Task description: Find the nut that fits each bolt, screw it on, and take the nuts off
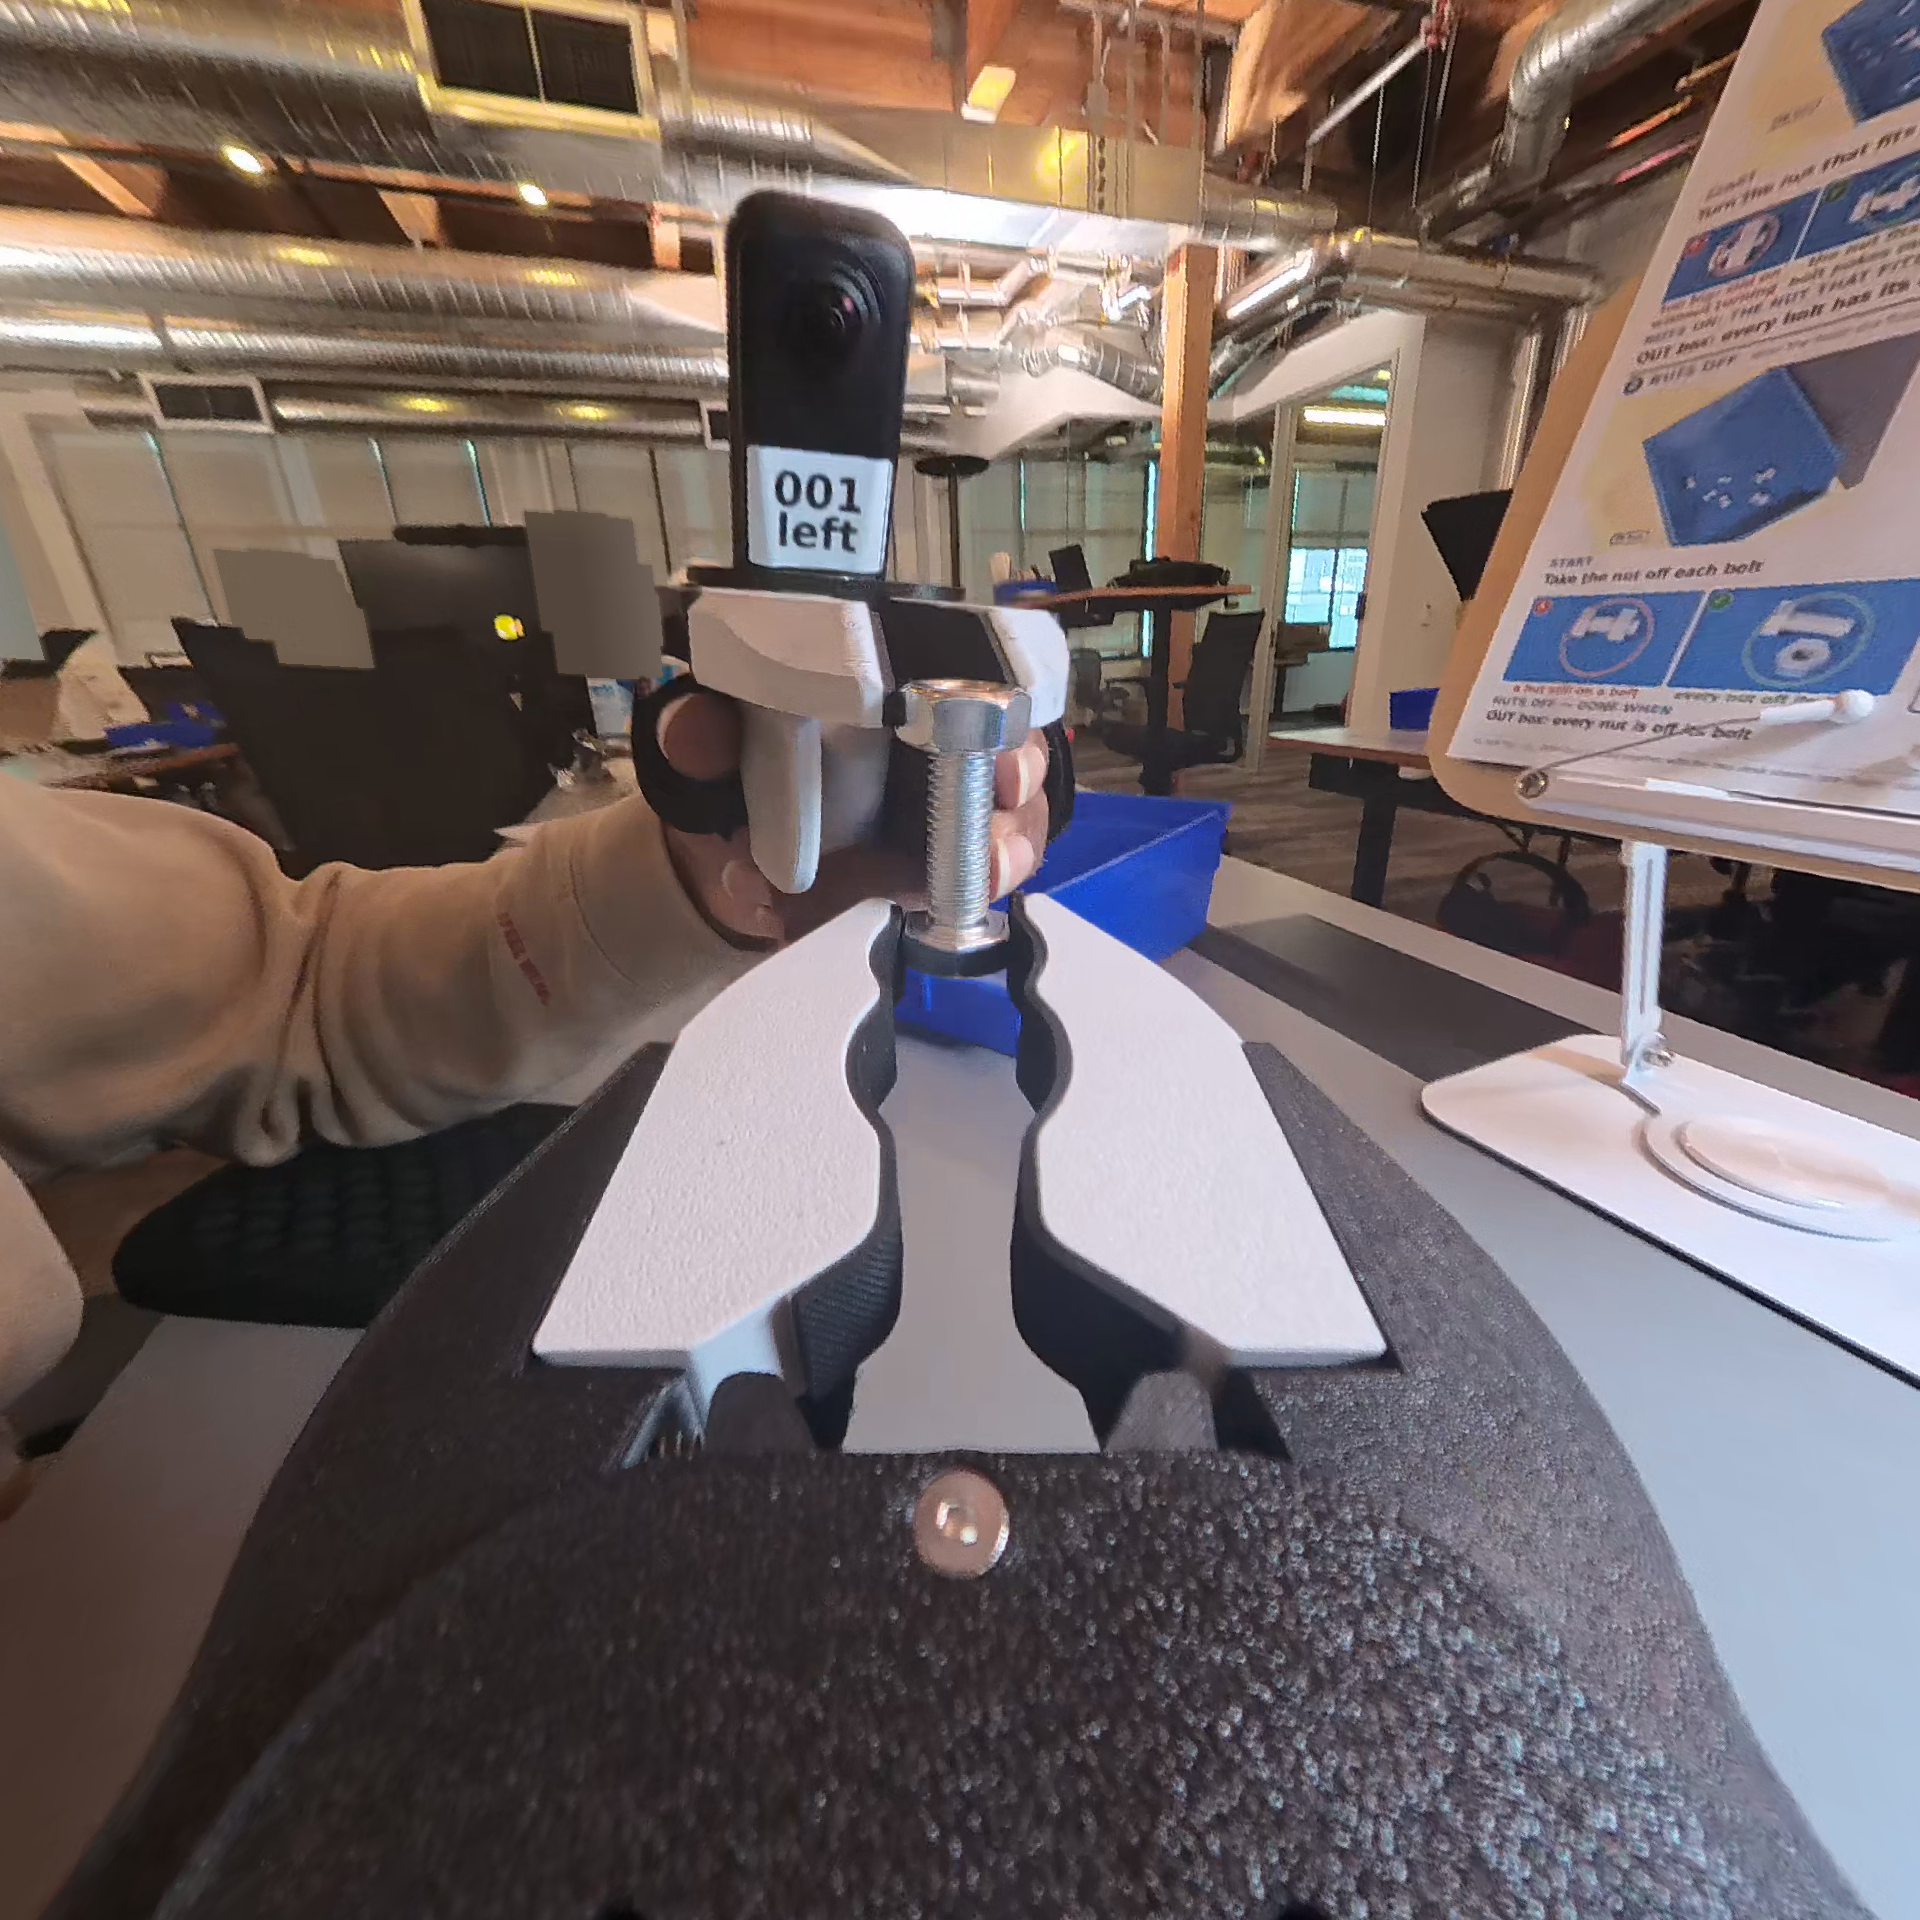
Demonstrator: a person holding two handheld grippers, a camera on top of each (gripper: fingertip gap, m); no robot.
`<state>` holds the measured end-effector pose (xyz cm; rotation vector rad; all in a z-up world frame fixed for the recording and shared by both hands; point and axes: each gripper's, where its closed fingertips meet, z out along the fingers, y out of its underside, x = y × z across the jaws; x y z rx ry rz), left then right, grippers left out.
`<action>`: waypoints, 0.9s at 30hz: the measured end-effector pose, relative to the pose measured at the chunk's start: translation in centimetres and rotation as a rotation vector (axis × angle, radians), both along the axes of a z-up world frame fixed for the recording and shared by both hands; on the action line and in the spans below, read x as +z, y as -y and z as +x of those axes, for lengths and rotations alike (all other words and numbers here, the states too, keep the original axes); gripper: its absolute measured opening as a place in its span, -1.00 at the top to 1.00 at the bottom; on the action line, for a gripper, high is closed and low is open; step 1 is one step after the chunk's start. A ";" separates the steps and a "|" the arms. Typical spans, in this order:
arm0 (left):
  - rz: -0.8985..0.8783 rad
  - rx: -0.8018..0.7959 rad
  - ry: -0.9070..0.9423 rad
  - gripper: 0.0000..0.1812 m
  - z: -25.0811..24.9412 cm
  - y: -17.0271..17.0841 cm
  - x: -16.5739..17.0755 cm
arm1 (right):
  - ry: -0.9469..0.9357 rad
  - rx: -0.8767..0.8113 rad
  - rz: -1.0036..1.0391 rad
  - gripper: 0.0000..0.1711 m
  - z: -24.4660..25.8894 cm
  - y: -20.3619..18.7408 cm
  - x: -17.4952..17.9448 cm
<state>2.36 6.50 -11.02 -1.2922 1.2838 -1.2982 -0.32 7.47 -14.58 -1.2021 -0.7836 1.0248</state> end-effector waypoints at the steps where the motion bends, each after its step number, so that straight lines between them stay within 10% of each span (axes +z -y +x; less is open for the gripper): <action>1: -0.004 0.001 0.002 0.81 -0.1 -0.1 -0.1 | 0.017 -0.005 -0.005 0.78 0.0 -0.1 -0.1; 27: -0.057 0.042 0.145 0.81 -0.9 -1.5 -0.6 | -0.052 0.108 -0.034 0.78 0.6 0.4 0.6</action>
